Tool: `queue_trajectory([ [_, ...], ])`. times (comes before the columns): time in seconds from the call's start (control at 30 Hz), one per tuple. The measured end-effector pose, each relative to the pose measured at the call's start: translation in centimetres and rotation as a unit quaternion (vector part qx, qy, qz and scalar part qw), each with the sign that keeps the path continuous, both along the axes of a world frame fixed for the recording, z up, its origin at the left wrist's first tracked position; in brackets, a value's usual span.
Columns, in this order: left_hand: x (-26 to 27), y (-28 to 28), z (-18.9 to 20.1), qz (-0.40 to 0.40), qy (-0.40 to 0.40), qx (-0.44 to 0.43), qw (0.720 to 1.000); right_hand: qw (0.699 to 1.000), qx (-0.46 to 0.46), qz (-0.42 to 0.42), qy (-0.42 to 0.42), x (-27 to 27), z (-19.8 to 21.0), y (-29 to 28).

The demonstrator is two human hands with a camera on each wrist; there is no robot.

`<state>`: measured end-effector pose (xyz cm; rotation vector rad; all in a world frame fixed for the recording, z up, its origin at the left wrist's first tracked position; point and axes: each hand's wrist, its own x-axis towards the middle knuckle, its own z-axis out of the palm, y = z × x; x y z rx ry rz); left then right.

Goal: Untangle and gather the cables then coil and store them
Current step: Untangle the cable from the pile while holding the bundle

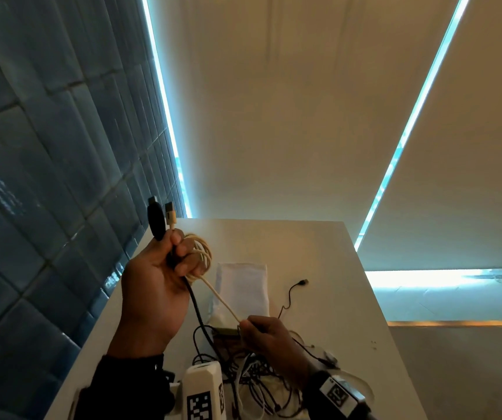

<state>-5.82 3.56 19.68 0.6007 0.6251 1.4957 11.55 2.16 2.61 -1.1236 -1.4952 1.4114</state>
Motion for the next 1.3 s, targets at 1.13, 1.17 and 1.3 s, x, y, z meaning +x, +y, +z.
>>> queue_trajectory([
  [1.13, 1.7, -1.1, -1.1, -0.027, -0.039, -0.057, 0.997, 0.994, -0.021, 0.029, 0.099, -0.5, 7.0, -1.5],
  [1.17, 1.6, -1.2, -1.1, -0.018, -0.031, -0.048, 0.998, 0.996, -0.028, 0.026, 0.086, -0.3, 6.0, -1.4],
  [1.3, 0.9, -1.4, -0.9, 0.017, 0.025, -0.019, 0.999, 1.0, -0.023, 0.016, -0.001, 0.1, 2.2, -0.8],
])
